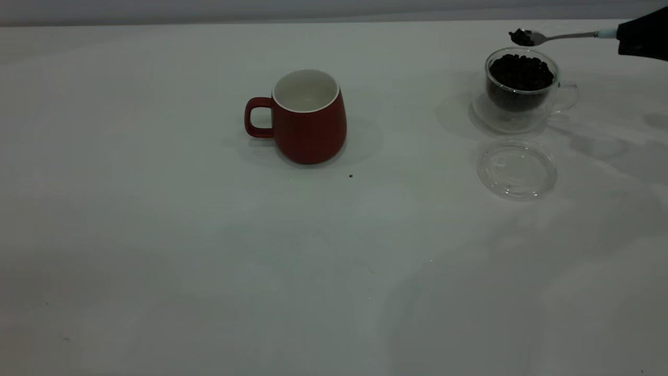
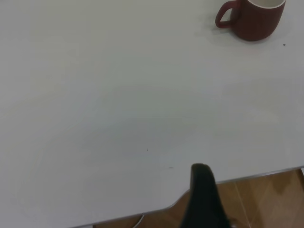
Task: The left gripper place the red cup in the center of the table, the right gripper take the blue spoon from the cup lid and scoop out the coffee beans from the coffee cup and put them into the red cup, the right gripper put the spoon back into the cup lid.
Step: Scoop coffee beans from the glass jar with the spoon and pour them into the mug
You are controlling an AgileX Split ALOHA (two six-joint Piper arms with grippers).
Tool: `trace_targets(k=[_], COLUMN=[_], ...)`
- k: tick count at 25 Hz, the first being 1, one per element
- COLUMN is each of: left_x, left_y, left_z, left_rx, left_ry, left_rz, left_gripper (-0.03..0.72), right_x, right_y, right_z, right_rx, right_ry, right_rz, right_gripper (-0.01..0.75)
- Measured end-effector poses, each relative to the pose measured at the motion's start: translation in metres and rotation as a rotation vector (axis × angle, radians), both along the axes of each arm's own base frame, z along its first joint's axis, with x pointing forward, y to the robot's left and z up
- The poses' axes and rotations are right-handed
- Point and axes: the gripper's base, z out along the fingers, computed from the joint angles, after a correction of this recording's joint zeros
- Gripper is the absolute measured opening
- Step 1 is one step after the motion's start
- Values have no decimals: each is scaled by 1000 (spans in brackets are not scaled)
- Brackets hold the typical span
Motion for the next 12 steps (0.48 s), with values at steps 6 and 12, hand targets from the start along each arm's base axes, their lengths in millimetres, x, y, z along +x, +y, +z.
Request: trace_targets(k=[6,12], left_x=[0,0], left_y=[0,0], left_z=[0,0], left_rx=[0,0], left_ry=[0,0], left_rz=[0,0], left_gripper=[587,587], right_x=[1,3], right_y=[1,10], right_z=[1,1], right_rx=[5,9], right_ry=[-8,-11], right_rz=[0,17], right_gripper=[110,110])
